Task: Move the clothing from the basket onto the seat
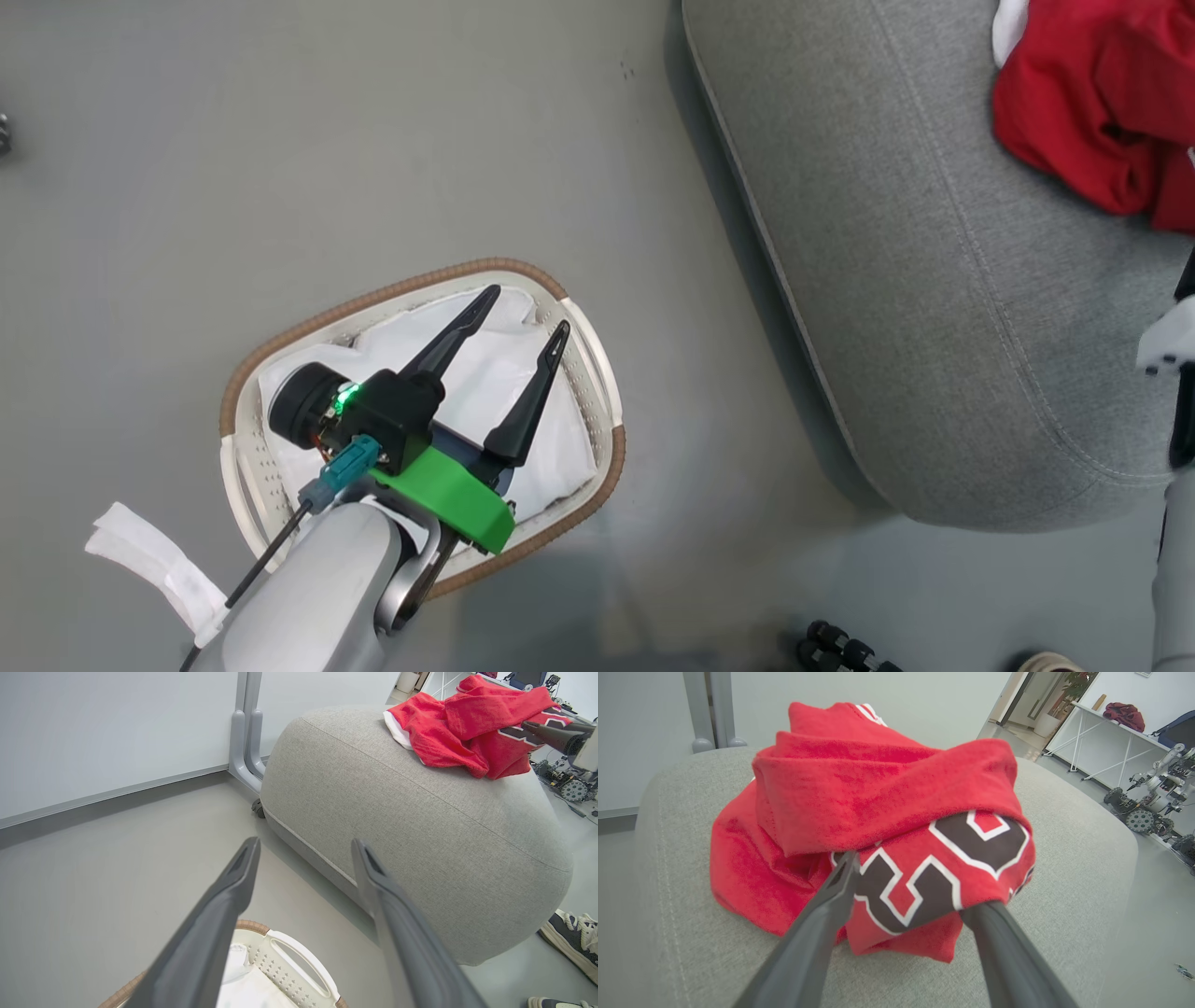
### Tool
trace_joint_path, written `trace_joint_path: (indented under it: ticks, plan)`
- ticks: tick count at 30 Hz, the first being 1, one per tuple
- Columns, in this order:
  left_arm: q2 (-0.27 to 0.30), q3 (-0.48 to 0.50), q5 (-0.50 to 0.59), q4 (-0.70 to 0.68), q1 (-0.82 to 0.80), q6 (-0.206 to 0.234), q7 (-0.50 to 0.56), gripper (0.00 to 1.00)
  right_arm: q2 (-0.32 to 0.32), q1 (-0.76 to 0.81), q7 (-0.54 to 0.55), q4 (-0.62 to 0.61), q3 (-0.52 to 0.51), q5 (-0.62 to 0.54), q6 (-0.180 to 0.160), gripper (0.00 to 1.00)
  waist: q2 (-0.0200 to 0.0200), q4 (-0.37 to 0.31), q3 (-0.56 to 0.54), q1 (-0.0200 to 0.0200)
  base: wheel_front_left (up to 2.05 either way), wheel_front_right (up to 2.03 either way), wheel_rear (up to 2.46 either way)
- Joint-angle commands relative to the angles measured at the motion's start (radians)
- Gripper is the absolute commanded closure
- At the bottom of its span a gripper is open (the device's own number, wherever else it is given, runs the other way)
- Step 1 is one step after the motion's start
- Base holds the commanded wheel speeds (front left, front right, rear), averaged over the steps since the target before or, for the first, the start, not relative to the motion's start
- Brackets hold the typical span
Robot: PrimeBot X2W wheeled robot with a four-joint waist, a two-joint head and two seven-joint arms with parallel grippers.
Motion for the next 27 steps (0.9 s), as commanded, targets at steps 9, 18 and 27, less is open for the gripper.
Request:
trace_joint_path:
  ticks: [9, 18, 27]
  plan:
    - [-0.035, 0.073, 0.009, 0.025, 0.066, 0.002, 0.001, 0.00, 0.033, 0.176, -0.002, -0.042, 0.069, 0.068, -0.001, 0.00, 0.0000, 0.028, -0.120, 0.0000, 0.00, 0.00, 0.00]
    - [-0.082, 0.257, 0.088, 0.041, 0.141, 0.002, 0.001, 0.00, 0.060, 0.251, -0.002, -0.102, 0.211, 0.104, -0.001, 0.00, 0.0000, 0.098, -0.210, 0.0000, 0.00, 0.00, 0.00]
    - [-0.138, 0.446, 0.174, 0.079, 0.205, 0.002, 0.001, 0.00, 0.063, 0.234, -0.002, -0.094, 0.357, 0.186, -0.001, 0.00, 0.0000, 0.202, -0.278, 0.0000, 0.00, 0.00, 0.00]
